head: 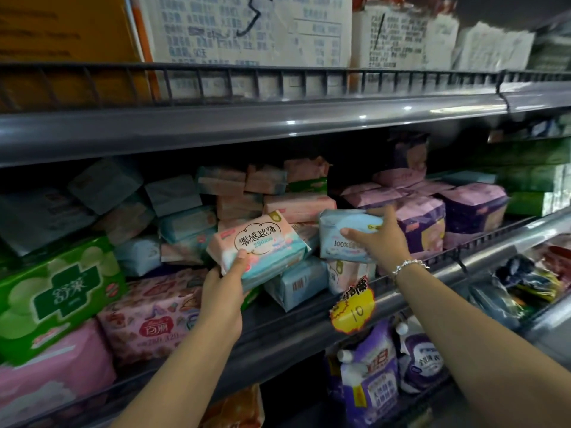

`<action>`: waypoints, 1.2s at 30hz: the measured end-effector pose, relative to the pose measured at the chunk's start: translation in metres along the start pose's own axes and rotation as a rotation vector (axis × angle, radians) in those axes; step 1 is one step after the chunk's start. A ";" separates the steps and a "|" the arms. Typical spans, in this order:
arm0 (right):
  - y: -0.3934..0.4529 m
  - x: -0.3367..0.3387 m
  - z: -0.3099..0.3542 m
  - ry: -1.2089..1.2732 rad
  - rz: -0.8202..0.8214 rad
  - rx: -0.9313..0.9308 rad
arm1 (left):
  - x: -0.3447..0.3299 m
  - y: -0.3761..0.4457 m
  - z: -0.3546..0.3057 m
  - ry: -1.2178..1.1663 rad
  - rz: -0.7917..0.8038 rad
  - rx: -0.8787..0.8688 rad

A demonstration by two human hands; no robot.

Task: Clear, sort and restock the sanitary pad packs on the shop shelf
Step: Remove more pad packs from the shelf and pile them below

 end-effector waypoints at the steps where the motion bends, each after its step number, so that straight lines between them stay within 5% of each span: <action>1: -0.002 -0.001 -0.002 0.014 0.013 -0.024 | 0.001 -0.001 0.000 -0.001 -0.002 -0.003; 17: -0.155 -0.032 0.008 0.533 0.195 -0.161 | 0.096 -0.103 -0.024 0.075 -0.105 -0.086; 36: -0.354 -0.160 -0.136 0.255 0.589 -0.446 | 0.327 -0.241 0.126 0.032 -0.436 0.213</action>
Point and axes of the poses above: each hand's wrist, its own y-axis towards the middle knuckle, its own x-axis out of the back of the hand, z = x × y, the point moved 8 cm from there along y, towards the middle knuckle, and after that the axes turned 3 degrees about z, right-handed, at the moved point
